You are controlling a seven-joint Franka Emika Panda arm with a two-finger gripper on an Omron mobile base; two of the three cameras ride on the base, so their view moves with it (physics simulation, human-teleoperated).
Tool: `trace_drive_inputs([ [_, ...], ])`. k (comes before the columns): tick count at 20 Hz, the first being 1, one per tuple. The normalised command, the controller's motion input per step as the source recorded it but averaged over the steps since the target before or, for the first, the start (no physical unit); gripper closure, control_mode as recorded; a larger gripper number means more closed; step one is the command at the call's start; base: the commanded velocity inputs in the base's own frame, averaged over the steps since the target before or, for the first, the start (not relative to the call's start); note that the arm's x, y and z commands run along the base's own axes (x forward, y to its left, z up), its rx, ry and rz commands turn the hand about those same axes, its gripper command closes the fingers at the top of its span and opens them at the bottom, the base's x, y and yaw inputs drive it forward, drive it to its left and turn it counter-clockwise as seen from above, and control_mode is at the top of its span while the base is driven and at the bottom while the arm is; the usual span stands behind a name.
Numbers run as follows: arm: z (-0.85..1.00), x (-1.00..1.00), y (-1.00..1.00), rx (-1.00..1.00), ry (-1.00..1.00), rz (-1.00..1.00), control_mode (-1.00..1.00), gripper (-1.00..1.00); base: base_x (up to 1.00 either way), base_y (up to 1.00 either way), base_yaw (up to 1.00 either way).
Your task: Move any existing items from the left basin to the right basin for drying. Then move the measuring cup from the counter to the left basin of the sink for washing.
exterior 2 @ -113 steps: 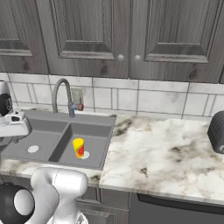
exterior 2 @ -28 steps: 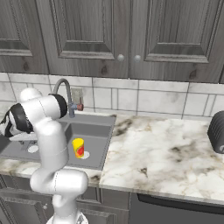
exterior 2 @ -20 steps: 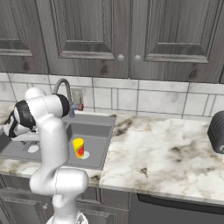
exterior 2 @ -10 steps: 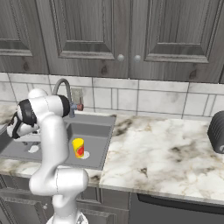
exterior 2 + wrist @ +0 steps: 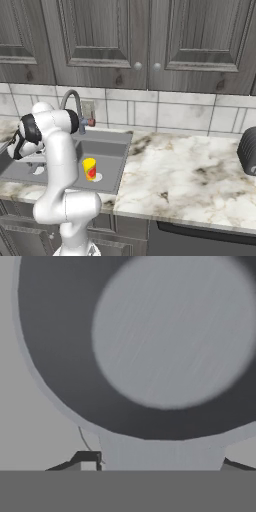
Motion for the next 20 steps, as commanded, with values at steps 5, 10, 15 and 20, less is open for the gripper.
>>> trace_drive_inputs([
  [5, -0.16, 0.05, 0.08, 0.00, 0.00, 0.00, -1.00, 1.00, 0.00, 0.00, 0.00],
  [10, -0.04, 0.02, 0.07, 0.00, 0.00, 0.00, -1.00, -1.00, 0.00, 0.00, 0.00],
  [15, 0.07, -0.01, 0.00, 0.00, 0.00, 0.00, -1.00, -1.00, 0.00, 0.00, 0.00],
  [20, 0.24, -0.04, 0.00, 0.00, 0.00, 0.00, -1.00, -1.00, 0.00, 0.00, 0.00],
])
